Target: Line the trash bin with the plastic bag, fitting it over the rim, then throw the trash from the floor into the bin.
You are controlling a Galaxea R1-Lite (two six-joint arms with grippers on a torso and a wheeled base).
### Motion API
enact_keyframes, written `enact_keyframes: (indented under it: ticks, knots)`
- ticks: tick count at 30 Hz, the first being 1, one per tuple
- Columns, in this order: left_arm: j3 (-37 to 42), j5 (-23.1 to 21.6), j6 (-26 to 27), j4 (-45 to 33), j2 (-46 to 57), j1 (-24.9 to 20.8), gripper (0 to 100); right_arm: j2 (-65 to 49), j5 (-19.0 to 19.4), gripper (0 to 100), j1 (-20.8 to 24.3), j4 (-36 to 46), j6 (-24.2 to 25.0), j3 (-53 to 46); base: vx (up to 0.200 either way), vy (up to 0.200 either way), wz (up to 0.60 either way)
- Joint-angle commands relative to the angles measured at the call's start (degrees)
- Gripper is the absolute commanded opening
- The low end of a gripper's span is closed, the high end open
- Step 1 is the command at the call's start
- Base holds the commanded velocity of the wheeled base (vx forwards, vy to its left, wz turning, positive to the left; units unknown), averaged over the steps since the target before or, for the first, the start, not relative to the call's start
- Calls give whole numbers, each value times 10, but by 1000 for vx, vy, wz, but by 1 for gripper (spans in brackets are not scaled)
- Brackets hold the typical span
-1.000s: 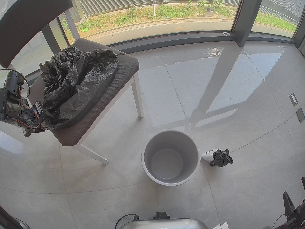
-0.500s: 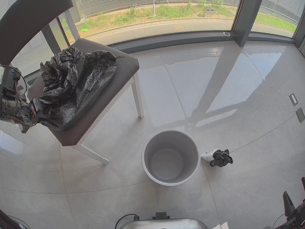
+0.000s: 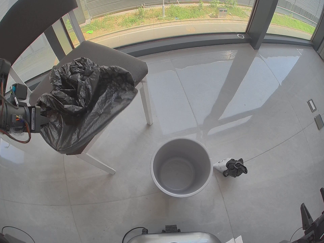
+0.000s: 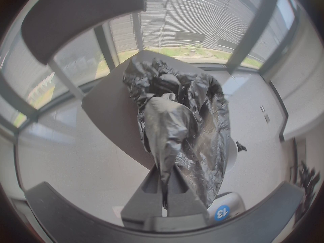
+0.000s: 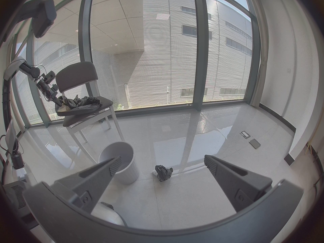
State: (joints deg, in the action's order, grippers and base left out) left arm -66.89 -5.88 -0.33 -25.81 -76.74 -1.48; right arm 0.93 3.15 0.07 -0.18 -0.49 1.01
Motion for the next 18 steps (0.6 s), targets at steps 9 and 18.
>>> enact_keyframes:
  ticks: [9, 18]
  knots:
    - [-12, 148, -56, 6, 91, -231, 0, -9, 32, 100, 0, -3, -47, -10, 0, 0, 0]
    - [-100, 155, -127, -79, 96, -308, 0, 2, 33, 100, 5, 2, -43, -8, 0, 0, 0]
